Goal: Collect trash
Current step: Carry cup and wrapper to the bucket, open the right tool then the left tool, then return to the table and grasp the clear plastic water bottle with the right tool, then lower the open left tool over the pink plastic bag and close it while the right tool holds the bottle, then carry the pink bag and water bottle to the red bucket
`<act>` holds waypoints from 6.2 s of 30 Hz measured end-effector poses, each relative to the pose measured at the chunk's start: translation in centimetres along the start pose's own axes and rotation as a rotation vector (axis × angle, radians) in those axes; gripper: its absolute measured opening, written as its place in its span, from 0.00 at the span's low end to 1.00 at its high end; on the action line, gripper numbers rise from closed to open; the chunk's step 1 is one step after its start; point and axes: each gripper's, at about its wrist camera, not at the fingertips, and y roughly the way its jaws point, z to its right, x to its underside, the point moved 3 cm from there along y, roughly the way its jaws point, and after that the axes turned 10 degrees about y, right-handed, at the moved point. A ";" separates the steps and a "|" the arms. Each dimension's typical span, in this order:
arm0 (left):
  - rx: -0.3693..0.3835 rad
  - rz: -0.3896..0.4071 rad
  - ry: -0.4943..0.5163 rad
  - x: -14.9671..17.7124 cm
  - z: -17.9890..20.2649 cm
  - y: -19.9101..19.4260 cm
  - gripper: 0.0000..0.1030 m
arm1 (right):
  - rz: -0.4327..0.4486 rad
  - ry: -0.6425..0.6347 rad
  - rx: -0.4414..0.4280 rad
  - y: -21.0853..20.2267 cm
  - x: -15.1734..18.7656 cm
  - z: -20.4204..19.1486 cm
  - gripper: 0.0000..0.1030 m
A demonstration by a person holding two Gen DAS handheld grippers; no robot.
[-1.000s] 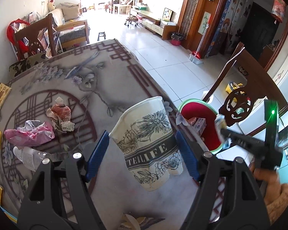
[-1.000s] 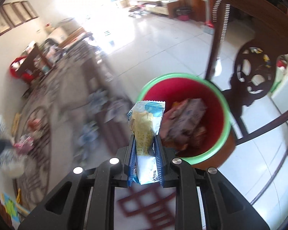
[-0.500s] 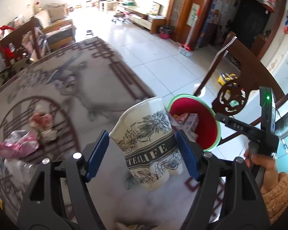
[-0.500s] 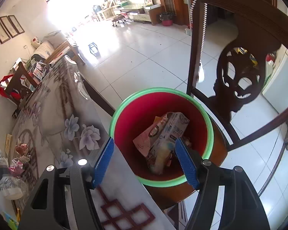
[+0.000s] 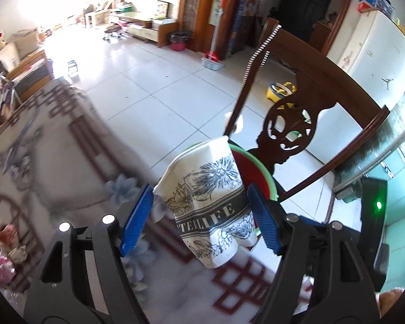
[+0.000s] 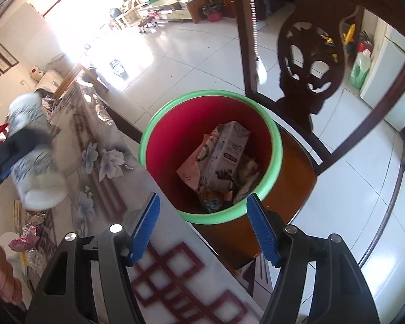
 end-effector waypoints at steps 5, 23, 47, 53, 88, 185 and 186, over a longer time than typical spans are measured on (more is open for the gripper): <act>0.042 -0.012 0.032 -1.3 1.5 2.0 0.68 | 0.011 0.046 0.027 -0.8 0.5 2.1 0.64; 0.014 0.052 -0.003 0.2 0.3 -1.7 0.83 | 0.047 0.003 0.026 -3.0 2.0 0.7 0.64; -0.584 -0.032 -0.834 27.9 -22.6 -23.0 0.83 | -0.250 -0.762 -0.313 1.2 16.0 -29.8 0.64; -0.604 -0.029 -0.911 32.5 -24.8 -25.5 0.83 | -0.347 -1.117 -0.334 3.5 25.2 -41.0 0.64; -0.385 -0.167 -0.382 29.1 -30.2 -13.5 0.87 | -0.457 -0.723 -0.018 2.5 25.7 -25.7 0.59; -0.274 0.010 -0.513 15.5 -14.6 -15.6 0.30 | -0.343 -0.594 -0.288 -1.7 12.2 -21.1 0.47; -0.272 0.007 -0.512 15.3 -14.4 -15.4 0.30 | -0.341 -0.588 -0.287 -1.7 11.8 -20.8 0.46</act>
